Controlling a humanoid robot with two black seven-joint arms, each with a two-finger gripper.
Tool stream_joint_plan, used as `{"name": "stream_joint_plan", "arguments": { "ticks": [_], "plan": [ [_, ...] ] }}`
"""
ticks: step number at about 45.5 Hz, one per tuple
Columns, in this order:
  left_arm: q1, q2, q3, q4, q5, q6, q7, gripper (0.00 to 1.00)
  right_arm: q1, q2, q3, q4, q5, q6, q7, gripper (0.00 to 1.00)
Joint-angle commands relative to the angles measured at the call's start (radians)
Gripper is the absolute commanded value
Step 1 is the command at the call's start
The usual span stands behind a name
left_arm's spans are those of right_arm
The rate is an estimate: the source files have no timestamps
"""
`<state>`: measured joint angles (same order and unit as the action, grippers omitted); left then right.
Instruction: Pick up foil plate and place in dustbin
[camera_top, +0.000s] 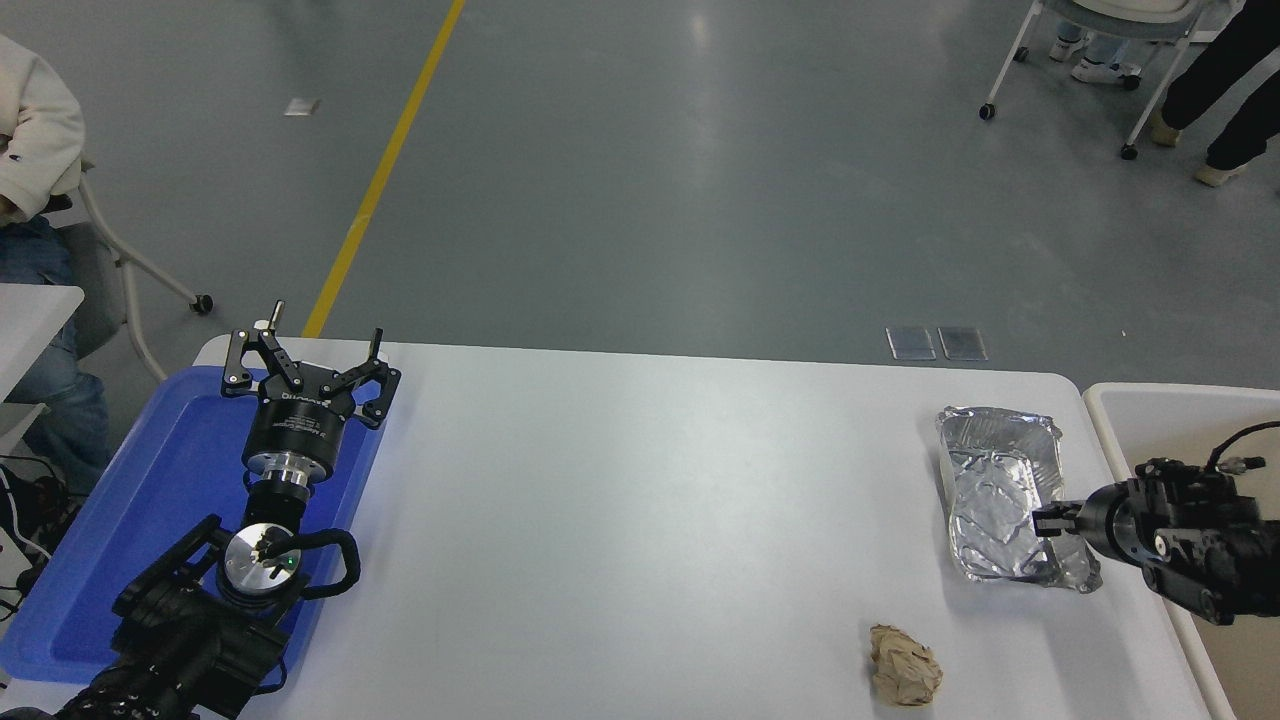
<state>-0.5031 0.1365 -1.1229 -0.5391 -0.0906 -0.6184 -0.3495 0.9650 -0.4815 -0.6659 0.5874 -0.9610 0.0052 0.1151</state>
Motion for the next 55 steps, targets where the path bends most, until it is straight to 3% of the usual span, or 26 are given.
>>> {"name": "stream_joint_plan", "arguments": {
  "ticks": [1,15,28,55],
  "plan": [
    [0.0,0.0,0.0,-0.001,0.0,-0.001,0.001,1.0,0.19,-0.115,-0.104,0.284,-0.048,0.004,-0.005,0.0],
    [0.0,0.0,0.0,-0.001,0.002,-0.001,0.003,1.0,0.457,-0.186,-0.287,0.537,-0.047,0.012,-0.005,0.0],
    [0.0,0.0,0.002,-0.001,0.002,-0.003,0.003,1.0,0.719,-0.232,-0.422,0.683,-0.045,0.11,-0.003,0.0],
    [0.0,0.0,0.002,-0.001,0.002,-0.003,0.003,1.0,1.135,-0.296,-0.557,0.822,-0.036,0.417,0.002,0.0]
  ]
}}
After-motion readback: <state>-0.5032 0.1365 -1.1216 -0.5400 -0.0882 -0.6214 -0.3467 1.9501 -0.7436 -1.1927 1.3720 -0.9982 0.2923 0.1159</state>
